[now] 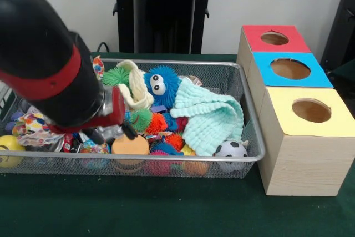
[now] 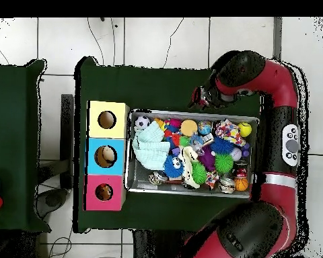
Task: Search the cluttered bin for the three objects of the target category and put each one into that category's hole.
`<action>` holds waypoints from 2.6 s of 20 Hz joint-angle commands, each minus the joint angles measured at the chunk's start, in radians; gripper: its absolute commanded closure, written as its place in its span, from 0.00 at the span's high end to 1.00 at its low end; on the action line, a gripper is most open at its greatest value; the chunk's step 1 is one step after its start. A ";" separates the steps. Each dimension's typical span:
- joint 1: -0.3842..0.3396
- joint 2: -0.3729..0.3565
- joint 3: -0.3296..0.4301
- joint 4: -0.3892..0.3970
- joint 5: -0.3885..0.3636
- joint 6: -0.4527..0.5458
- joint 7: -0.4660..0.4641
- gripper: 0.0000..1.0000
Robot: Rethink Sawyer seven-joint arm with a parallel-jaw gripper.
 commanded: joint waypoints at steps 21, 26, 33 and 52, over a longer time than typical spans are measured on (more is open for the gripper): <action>0.064 -0.129 -0.271 0.351 0.206 -0.271 0.173 1.00; 0.077 -0.075 -0.294 0.280 0.196 -0.260 0.108 1.00; 0.065 0.107 -0.267 0.107 0.175 -0.222 -0.077 1.00; 0.091 0.252 -0.230 -0.136 0.132 -0.107 -0.251 1.00</action>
